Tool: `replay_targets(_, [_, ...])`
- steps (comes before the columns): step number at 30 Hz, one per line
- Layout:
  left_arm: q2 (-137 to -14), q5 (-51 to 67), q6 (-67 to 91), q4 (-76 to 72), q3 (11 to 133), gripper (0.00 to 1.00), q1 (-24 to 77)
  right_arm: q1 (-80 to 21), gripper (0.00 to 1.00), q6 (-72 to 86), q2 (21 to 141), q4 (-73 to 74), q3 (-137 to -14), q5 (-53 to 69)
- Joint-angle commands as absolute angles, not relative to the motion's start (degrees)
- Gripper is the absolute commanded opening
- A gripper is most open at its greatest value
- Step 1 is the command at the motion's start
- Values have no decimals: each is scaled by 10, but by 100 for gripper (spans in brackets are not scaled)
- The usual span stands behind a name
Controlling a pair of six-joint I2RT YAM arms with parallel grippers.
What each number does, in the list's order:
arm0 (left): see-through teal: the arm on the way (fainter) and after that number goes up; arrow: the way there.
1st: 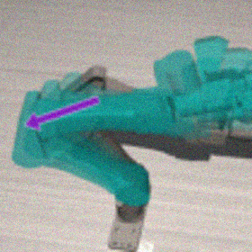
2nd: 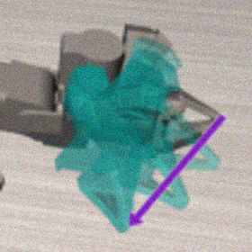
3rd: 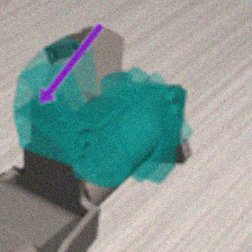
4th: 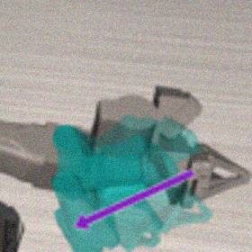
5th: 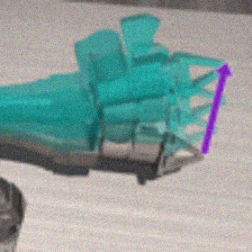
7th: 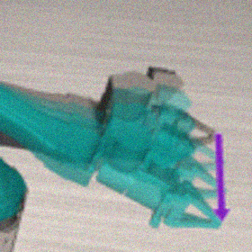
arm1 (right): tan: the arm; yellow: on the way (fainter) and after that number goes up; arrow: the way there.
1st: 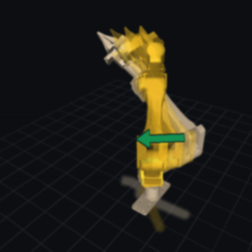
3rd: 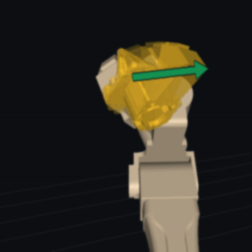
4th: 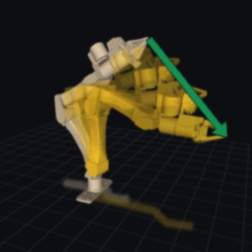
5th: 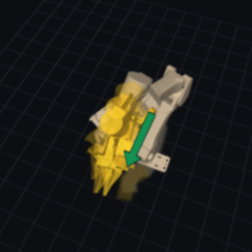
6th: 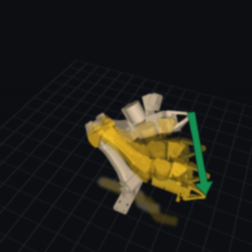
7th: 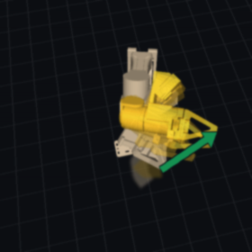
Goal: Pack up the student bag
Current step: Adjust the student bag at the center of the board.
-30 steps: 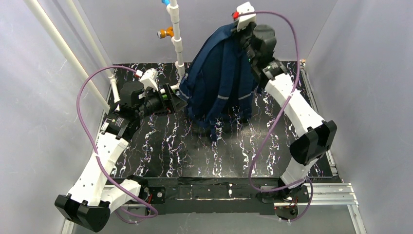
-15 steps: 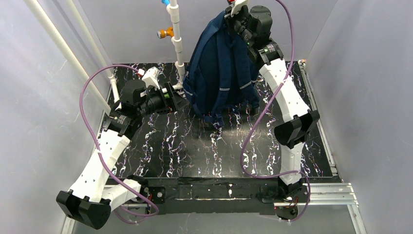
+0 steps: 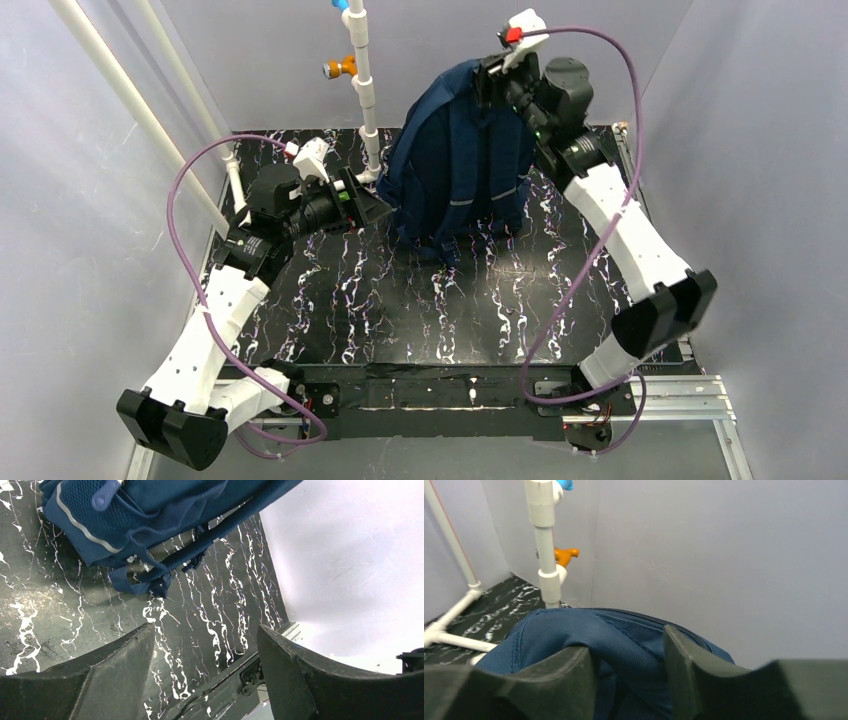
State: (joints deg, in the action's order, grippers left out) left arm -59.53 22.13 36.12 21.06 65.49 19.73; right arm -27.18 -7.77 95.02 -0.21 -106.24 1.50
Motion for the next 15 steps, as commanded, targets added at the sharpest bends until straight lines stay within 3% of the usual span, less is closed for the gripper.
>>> replay_targets(1, [-594, 244, 366, 193, 649, 73, 200, -266, 62, -12, 863, -120, -964, -21])
replay_targets(7, [-632, 271, 321, 128, 658, 75, 219, -267, 79, 11, 843, 27, -945, -37])
replay_targets(11, [-678, 200, 236, 88, 689, 76, 263, -267, 98, 8, 833, 155, -949, -52])
replay_targets(15, [-735, 149, 192, 88, 753, 76, 277, -267, 98, 10, 790, 233, -923, -46])
